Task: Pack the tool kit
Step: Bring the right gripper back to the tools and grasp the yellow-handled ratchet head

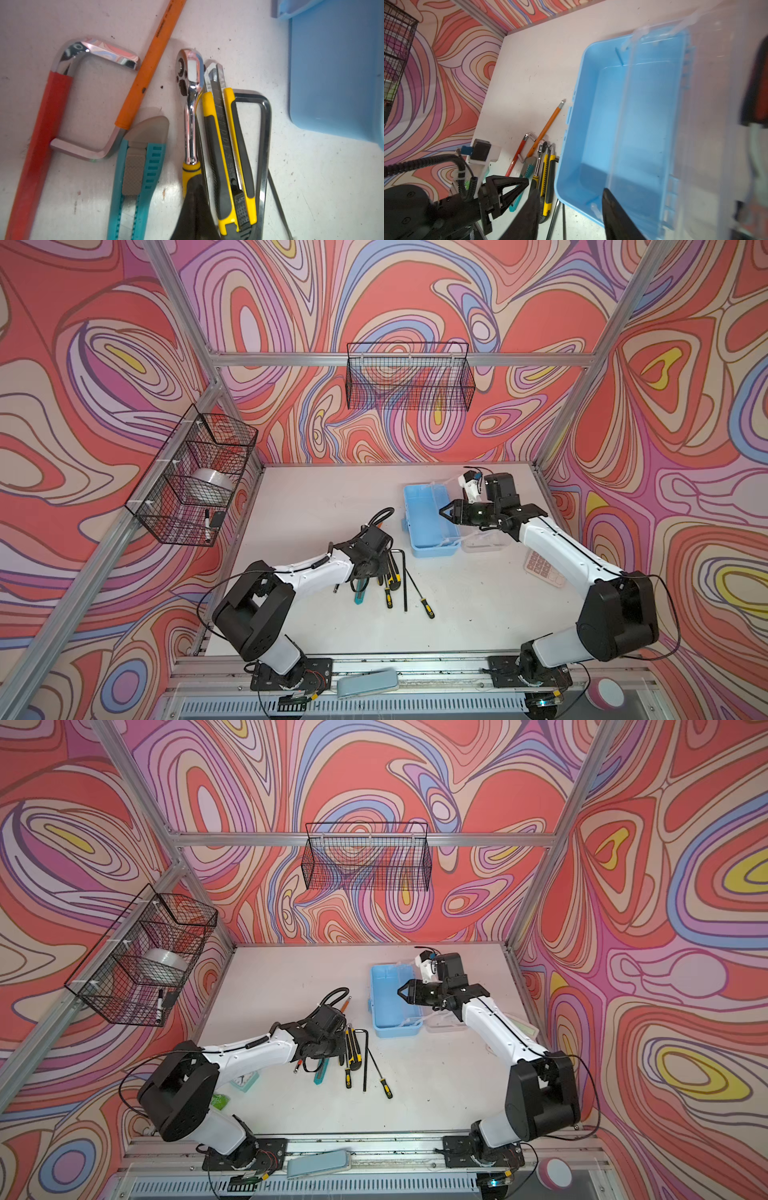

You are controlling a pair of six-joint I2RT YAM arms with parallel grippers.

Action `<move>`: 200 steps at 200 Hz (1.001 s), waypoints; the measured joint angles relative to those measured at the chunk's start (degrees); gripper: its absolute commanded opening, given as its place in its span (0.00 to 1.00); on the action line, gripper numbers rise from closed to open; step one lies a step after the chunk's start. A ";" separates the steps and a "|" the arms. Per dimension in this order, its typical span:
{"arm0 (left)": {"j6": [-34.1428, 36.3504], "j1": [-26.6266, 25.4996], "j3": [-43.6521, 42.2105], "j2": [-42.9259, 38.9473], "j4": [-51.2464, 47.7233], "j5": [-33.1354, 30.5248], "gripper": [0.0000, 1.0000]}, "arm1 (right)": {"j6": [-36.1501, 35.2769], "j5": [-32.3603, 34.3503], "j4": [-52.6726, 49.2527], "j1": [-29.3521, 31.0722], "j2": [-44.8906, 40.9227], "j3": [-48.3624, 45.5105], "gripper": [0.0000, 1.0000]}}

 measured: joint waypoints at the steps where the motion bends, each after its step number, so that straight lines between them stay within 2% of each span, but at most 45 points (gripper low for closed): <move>1: -0.02 0.00 0.00 0.00 0.00 0.00 0.00 | 0.15 0.15 0.13 0.33 0.15 0.02 0.48; 19: -0.26 0.00 -0.09 0.00 0.00 -0.07 0.05 | 1.46 1.25 1.14 3.98 2.01 0.28 0.48; 36: -0.70 0.00 -1.36 -0.81 0.09 -0.33 0.15 | 2.58 2.91 1.16 7.45 4.63 1.60 0.48; 48: -1.09 0.00 -2.82 -2.29 -0.04 -0.61 0.27 | 3.04 4.96 0.55 10.36 7.28 3.91 0.48; 68: -2.14 0.00 -5.38 -6.29 -0.17 -1.46 0.36 | 4.07 8.57 -0.59 15.10 11.32 8.02 0.48; 131: -4.90 2.45 -11.37 -18.05 -0.57 -4.33 0.51 | 5.90 18.69 -6.27 26.14 21.97 16.79 0.42; 200: -5.84 5.25 -15.19 -24.59 -3.15 -5.40 0.59 | 6.73 22.53 -9.57 30.56 30.53 21.07 0.38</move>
